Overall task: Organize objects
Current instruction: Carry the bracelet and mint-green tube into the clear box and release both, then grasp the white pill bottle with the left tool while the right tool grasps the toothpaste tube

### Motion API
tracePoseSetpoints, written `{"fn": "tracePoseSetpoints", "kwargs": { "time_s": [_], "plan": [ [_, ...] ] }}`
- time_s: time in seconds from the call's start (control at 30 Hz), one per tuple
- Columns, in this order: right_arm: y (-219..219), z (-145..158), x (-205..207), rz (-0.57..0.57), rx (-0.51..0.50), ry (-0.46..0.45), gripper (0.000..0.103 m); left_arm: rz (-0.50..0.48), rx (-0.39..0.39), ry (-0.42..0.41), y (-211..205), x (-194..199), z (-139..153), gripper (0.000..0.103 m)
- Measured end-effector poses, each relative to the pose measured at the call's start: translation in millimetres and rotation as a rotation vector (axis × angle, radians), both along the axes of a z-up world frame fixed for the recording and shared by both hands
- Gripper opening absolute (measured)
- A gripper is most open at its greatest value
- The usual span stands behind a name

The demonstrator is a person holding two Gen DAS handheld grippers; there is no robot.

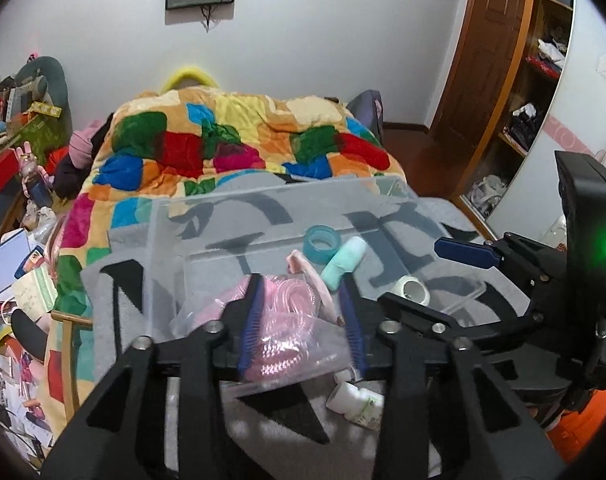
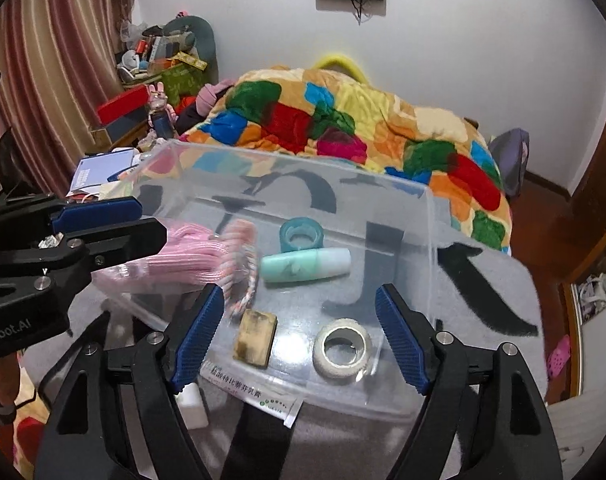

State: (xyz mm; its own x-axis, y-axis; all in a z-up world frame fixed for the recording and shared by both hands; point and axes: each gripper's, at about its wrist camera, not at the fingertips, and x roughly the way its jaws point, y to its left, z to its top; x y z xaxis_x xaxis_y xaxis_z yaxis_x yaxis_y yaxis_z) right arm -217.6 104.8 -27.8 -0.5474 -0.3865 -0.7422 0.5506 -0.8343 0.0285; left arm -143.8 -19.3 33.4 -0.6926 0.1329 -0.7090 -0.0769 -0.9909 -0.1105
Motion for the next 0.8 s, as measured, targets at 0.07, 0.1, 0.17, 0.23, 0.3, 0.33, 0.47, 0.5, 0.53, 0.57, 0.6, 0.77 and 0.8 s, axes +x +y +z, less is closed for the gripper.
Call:
{"fn": "tracePoseSetpoints", "kwargs": {
  "time_s": [0.07,0.1,0.17,0.23,0.3,0.33,0.47,0.5,0.53,0.57,0.6,0.77,0.8],
  "plan": [
    [5,6,8,0.01,-0.01,0.018,0.076,-0.003,-0.008,0.022,1,8,6,0.049],
    [6,8,12,0.014,-0.015,0.025,0.076,-0.01,-0.012,0.033,2,13,9,0.052],
    [13,14,22,0.025,-0.032,0.04,0.075,-0.015,-0.023,0.053,5,25,12,0.056],
    [20,17,31,0.027,-0.043,0.05,0.075,-0.023,-0.033,0.061,9,37,12,0.058],
    [27,18,39,0.027,-0.058,0.053,0.075,-0.034,-0.043,0.057,14,47,7,0.058],
    [33,17,44,0.027,-0.065,0.05,0.075,-0.038,-0.046,0.053,16,50,4,0.058],
    [46,9,60,0.02,-0.054,0.057,0.075,-0.063,-0.028,-0.003,28,56,-20,0.061],
    [46,6,62,0.021,-0.048,0.055,0.075,-0.068,-0.025,-0.024,31,55,-28,0.061],
    [47,1,65,0.026,-0.038,0.051,0.075,-0.071,-0.017,-0.048,34,53,-36,0.061],
    [47,-4,67,0.03,-0.031,0.049,0.071,-0.071,-0.008,-0.073,36,50,-43,0.061],
    [46,-10,68,0.036,-0.021,0.043,0.068,-0.071,0.005,-0.1,37,47,-52,0.061],
    [40,-39,57,0.051,0.004,-0.036,0.038,-0.038,0.035,-0.181,41,32,-82,0.061],
    [39,-44,52,0.045,0.005,-0.055,0.037,-0.031,0.036,-0.181,40,33,-83,0.061]
  ]
}}
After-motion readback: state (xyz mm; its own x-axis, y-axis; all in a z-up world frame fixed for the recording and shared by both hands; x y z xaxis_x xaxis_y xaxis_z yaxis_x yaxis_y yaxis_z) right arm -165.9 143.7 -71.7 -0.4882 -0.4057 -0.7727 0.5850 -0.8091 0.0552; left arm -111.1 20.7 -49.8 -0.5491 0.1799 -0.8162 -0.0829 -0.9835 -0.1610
